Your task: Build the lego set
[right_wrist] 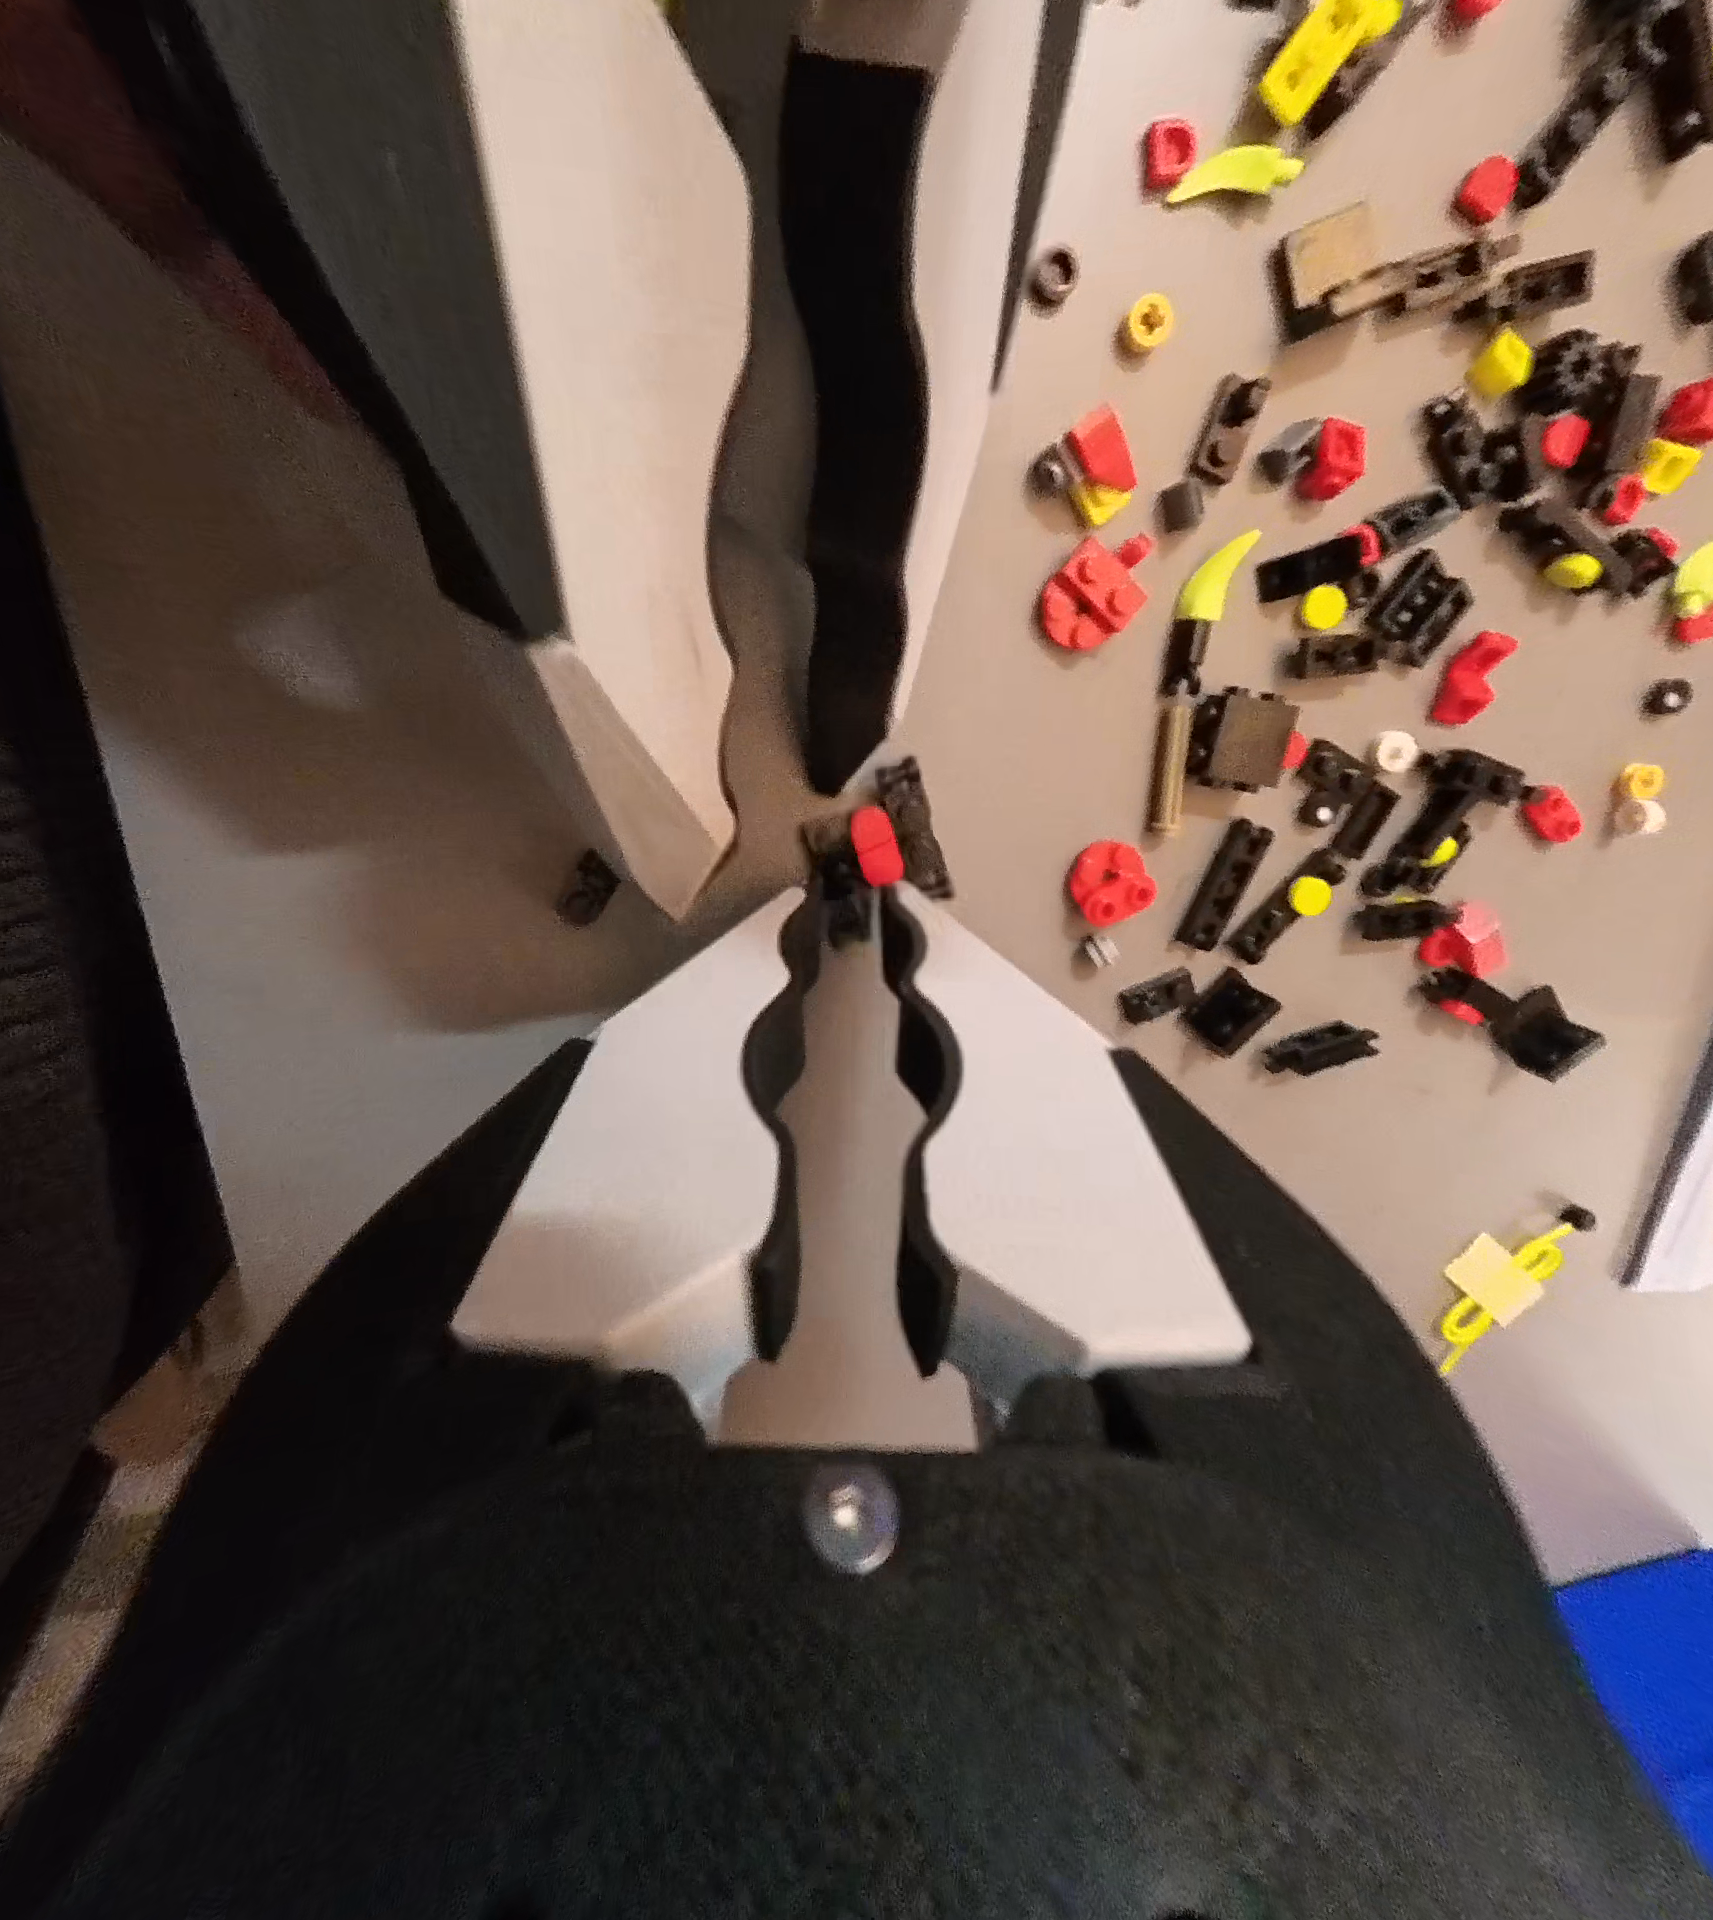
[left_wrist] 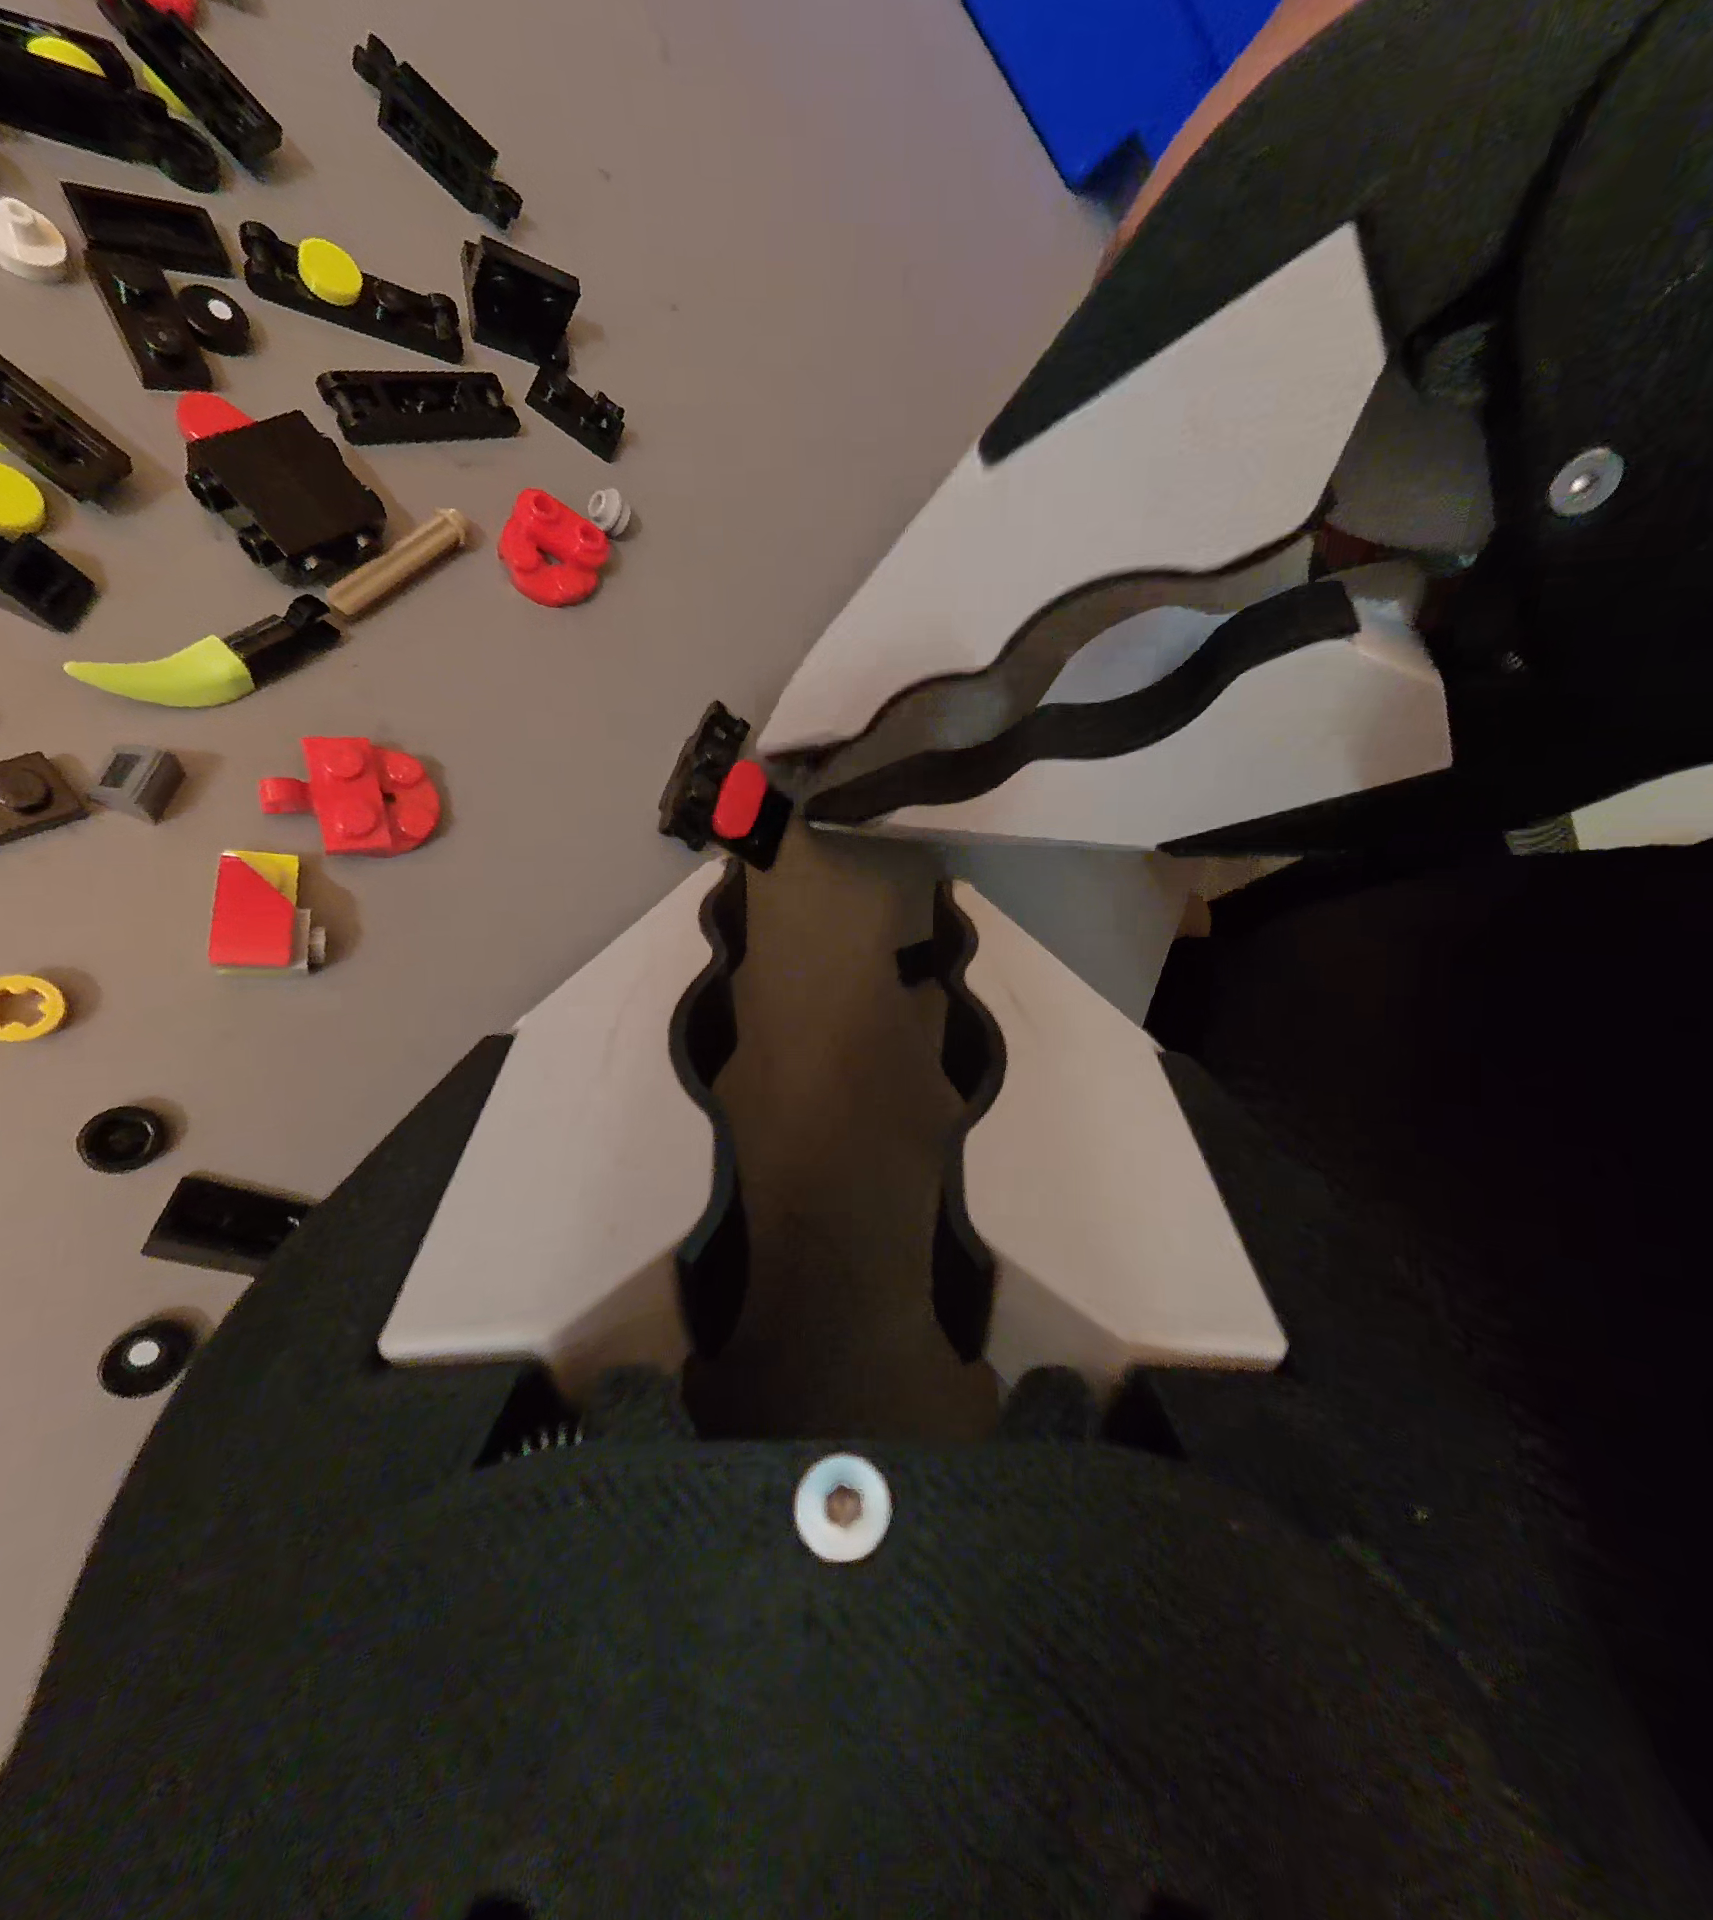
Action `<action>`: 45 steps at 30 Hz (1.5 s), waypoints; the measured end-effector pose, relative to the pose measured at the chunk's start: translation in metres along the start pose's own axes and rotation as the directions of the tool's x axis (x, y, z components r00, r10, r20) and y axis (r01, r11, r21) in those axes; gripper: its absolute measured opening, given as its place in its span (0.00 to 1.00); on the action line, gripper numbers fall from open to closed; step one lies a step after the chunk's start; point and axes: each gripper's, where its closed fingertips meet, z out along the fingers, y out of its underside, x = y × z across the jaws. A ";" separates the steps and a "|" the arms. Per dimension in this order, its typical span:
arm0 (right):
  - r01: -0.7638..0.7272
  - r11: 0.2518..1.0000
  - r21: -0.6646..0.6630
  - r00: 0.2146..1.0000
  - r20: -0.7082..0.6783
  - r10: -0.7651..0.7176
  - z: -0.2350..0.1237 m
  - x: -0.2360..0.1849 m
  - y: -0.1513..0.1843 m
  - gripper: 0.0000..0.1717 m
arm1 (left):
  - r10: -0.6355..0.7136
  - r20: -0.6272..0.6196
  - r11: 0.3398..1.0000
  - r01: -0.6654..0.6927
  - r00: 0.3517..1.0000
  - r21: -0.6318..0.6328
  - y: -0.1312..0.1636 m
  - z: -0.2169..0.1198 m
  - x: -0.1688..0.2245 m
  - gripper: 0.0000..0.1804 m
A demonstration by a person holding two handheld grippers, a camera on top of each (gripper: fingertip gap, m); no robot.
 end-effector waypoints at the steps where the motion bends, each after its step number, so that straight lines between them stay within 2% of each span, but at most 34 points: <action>1: -0.011 1.000 0.011 1.000 -0.003 0.011 -0.003 0.001 0.001 0.09 | 0.001 0.001 1.000 -0.001 1.000 -0.001 0.000 0.000 0.000 0.19; 3: -0.042 0.998 0.047 0.999 -0.008 0.043 -0.009 0.003 0.002 0.11 | 0.004 0.002 1.000 -0.004 1.000 -0.002 0.000 0.000 0.000 0.19; 7: -0.093 0.989 0.117 0.996 -0.006 0.094 -0.015 0.005 0.001 0.05 | 0.006 0.001 1.000 -0.006 1.000 -0.004 0.000 0.001 0.001 0.19; 13: -0.195 0.976 0.099 0.978 -0.055 0.201 -0.021 0.015 0.029 0.07 | 0.008 0.000 1.000 -0.008 1.000 -0.004 0.000 0.001 0.001 0.19; 19: -0.512 0.852 0.108 0.851 -0.075 0.521 -0.037 0.021 0.079 0.11 | 0.001 -0.004 1.000 -0.001 1.000 0.002 -0.001 0.000 0.000 0.20; 22: -0.608 0.784 0.123 0.783 -0.069 0.618 -0.032 0.016 0.087 0.11 | 0.003 -0.003 1.000 -0.003 1.000 0.014 -0.004 -0.001 0.000 0.21; 25: -0.666 0.742 0.082 0.736 -0.093 0.671 -0.025 0.014 0.096 0.11 | 0.014 0.007 1.000 -0.014 1.000 0.012 -0.005 -0.001 -0.001 0.21; 26: -0.678 0.731 0.076 0.726 -0.087 0.682 -0.023 0.012 0.096 0.08 | 0.016 0.010 1.000 -0.016 1.000 0.009 -0.004 0.000 -0.002 0.21; 31: -0.741 0.659 0.133 0.670 0.077 0.738 -0.016 0.006 0.074 0.10 | 0.030 0.015 1.000 -0.030 0.999 0.001 -0.002 0.001 0.000 0.22; 38: -0.648 0.744 0.162 0.757 0.033 0.652 -0.011 0.011 0.062 0.14 | 0.032 0.013 0.999 -0.032 0.999 -0.002 -0.001 0.000 0.000 0.22; 41: -0.646 0.749 0.147 0.760 0.031 0.650 -0.011 0.008 0.063 0.13 | 0.030 0.009 1.000 -0.030 1.000 -0.002 -0.001 -0.001 0.000 0.22; 43: -0.664 0.734 0.141 0.747 0.096 0.658 -0.012 -0.001 0.056 0.13 | 0.031 0.009 1.000 -0.031 0.999 -0.002 -0.001 -0.001 0.000 0.22; 45: -0.672 0.712 0.202 0.740 0.222 0.635 -0.018 -0.011 0.035 0.13 | 0.030 0.007 1.000 -0.030 1.000 -0.001 -0.001 -0.001 0.000 0.22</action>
